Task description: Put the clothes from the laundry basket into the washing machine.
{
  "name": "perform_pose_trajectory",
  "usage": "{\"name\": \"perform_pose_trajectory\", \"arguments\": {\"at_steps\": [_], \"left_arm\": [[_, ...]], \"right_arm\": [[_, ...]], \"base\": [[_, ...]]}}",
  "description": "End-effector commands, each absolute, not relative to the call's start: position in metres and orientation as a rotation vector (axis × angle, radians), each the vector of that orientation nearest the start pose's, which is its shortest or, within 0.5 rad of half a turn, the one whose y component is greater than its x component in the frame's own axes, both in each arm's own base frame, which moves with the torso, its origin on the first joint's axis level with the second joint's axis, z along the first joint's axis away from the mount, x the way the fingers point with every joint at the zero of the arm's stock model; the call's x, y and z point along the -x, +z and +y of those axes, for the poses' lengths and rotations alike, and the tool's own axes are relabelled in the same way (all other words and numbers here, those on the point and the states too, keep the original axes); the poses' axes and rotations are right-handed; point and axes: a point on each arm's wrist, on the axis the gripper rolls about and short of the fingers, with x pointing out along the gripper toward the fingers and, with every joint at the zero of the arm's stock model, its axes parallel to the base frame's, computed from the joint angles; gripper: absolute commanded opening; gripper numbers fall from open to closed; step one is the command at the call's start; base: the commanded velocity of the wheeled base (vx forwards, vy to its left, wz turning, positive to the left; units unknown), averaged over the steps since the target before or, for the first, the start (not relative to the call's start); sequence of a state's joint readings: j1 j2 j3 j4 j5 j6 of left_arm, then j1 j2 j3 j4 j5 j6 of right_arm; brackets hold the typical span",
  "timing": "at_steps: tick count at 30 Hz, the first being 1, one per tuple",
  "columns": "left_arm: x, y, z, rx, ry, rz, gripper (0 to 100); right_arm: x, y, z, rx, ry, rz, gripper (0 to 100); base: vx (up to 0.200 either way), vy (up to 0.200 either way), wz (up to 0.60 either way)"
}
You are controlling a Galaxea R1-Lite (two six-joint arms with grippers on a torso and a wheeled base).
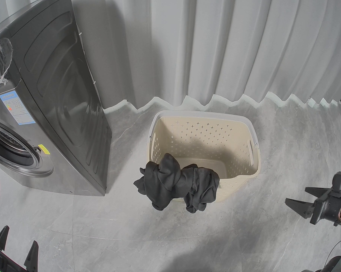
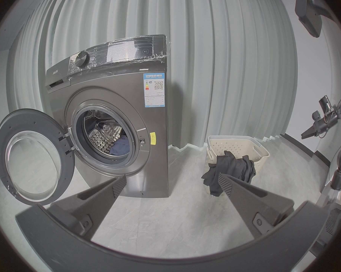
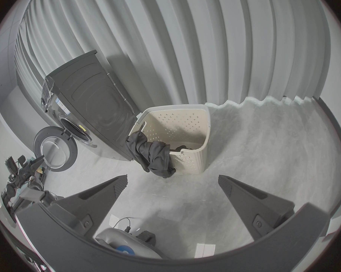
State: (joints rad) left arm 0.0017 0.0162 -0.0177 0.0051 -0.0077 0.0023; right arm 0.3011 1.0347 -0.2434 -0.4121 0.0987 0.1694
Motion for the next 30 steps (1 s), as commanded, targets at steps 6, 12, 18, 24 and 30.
{"name": "perform_pose_trajectory", "arguments": {"at_steps": [6,12,18,24,30], "left_arm": [[0.023,0.075,0.000,-0.003,-0.006,0.006,100],[0.023,0.075,0.000,0.005,-0.005,0.005,100],[0.023,0.075,0.000,0.003,-0.006,0.006,100],[0.023,0.075,0.000,0.002,-0.006,0.005,100],[0.023,0.075,0.000,0.003,-0.005,0.005,100]], "right_arm": [[-0.157,0.117,0.077,-0.147,0.446,0.583,100],[-0.159,0.110,0.082,-0.135,0.460,0.622,100],[-0.161,0.102,0.089,-0.116,0.472,0.667,100],[-0.164,0.091,0.115,-0.137,0.472,0.742,100],[-0.174,0.089,0.132,-0.161,0.479,0.725,100]], "base": [[0.033,0.000,0.00],[0.067,0.000,0.00],[0.000,0.000,0.00],[0.000,0.000,0.00],[0.000,0.000,0.00]]}}
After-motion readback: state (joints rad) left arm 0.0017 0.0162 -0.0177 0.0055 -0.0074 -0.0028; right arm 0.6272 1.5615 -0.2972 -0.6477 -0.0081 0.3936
